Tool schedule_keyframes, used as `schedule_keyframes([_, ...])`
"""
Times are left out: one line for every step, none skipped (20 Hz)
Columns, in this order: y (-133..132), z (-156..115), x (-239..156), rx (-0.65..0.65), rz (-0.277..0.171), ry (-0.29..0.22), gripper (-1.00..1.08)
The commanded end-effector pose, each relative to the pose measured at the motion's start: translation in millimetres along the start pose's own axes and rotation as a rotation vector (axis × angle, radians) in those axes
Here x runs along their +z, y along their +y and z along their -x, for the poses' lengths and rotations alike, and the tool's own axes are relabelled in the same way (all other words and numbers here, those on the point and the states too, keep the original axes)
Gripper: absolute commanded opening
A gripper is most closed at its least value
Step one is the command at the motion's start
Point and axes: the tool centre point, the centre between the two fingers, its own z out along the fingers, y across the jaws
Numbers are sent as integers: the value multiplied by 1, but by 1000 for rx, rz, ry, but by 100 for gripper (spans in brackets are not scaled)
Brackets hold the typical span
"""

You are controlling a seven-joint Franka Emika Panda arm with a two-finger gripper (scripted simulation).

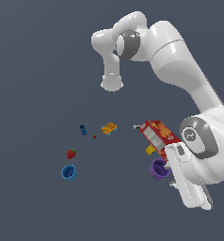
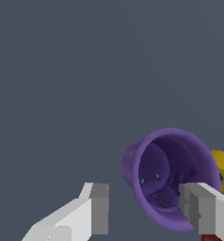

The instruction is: Pick up a designated object from a clutter of objects.

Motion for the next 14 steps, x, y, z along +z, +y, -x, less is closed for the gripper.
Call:
schedule_keyframes([0, 0, 0, 0, 0, 0, 28])
schedule_keyframes([0, 0, 0, 0, 0, 0, 28])
schedule_keyframes([0, 0, 1, 0, 0, 0, 28])
schedule_keyframes([0, 0, 3, 0, 0, 0, 28])
schedule_keyframes([0, 0, 5, 1, 0, 0, 28])
schedule_keyframes([0, 0, 8, 1, 0, 0, 28])
schedule_keyframes([0, 0, 11, 1, 0, 0, 28])
schedule_keyframes([0, 0, 15, 2, 0, 0, 28])
schedule_keyframes([0, 0, 19, 3, 0, 0, 28])
schedule_keyframes([0, 0, 22, 3, 0, 0, 28])
schedule_keyframes([0, 0, 25, 3, 0, 0, 28])
schedule_keyframes([1, 0, 27, 3, 0, 0, 28])
schedule_keyframes([1, 0, 29, 4, 0, 0, 28])
schedule_keyframes([1, 0, 30, 4, 0, 0, 28])
